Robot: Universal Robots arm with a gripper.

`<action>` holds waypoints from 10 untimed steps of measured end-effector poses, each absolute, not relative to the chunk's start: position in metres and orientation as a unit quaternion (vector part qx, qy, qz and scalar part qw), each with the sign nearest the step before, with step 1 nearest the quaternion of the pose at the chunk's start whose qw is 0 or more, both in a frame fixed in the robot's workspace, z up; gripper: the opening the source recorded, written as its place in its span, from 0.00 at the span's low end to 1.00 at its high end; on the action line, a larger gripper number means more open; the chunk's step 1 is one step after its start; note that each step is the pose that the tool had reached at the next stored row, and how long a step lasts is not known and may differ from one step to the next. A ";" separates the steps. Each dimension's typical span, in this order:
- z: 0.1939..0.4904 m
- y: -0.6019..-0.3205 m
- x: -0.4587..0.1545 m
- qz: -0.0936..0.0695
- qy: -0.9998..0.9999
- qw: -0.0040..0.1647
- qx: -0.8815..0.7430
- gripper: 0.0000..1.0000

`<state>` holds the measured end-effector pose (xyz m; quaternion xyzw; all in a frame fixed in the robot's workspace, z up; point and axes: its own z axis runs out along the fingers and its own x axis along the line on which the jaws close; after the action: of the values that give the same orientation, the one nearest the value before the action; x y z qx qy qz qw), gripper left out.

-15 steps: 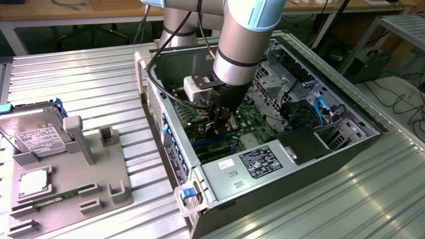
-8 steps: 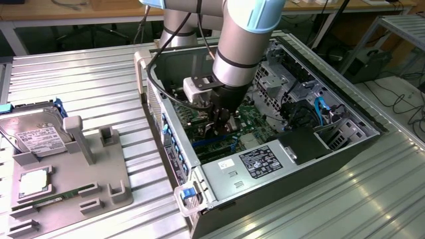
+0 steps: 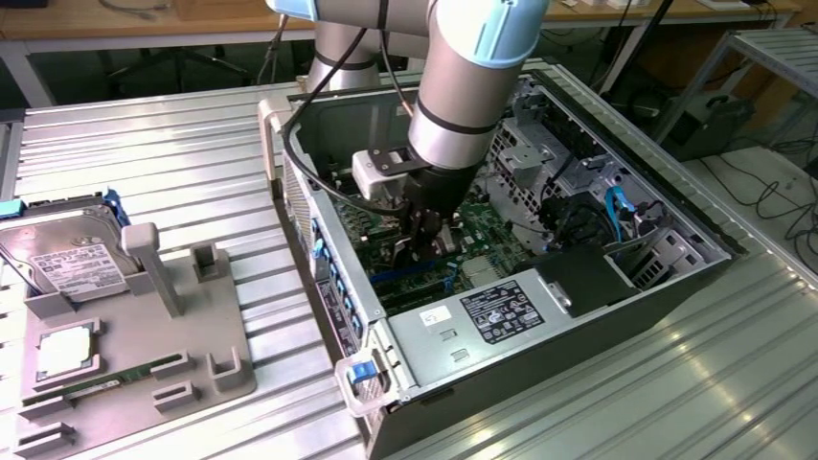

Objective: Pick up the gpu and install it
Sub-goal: 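Insert the gpu into the slot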

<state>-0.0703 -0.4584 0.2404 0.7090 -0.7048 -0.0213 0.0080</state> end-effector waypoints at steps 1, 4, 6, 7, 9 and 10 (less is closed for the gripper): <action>0.240 -0.458 -0.070 -0.021 -0.705 0.008 0.709 0.27; 0.241 -0.458 -0.070 -0.022 -0.705 0.007 0.709 0.27; 0.242 -0.458 -0.070 -0.022 -0.705 0.007 0.709 0.27; 0.242 -0.458 -0.070 -0.021 -0.705 0.008 0.709 0.27; 0.243 -0.458 -0.070 -0.021 -0.705 0.008 0.709 0.27; 0.244 -0.458 -0.070 -0.021 -0.705 0.008 0.709 0.27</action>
<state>-0.0703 -0.4584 0.2436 0.7091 -0.7048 -0.0213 0.0080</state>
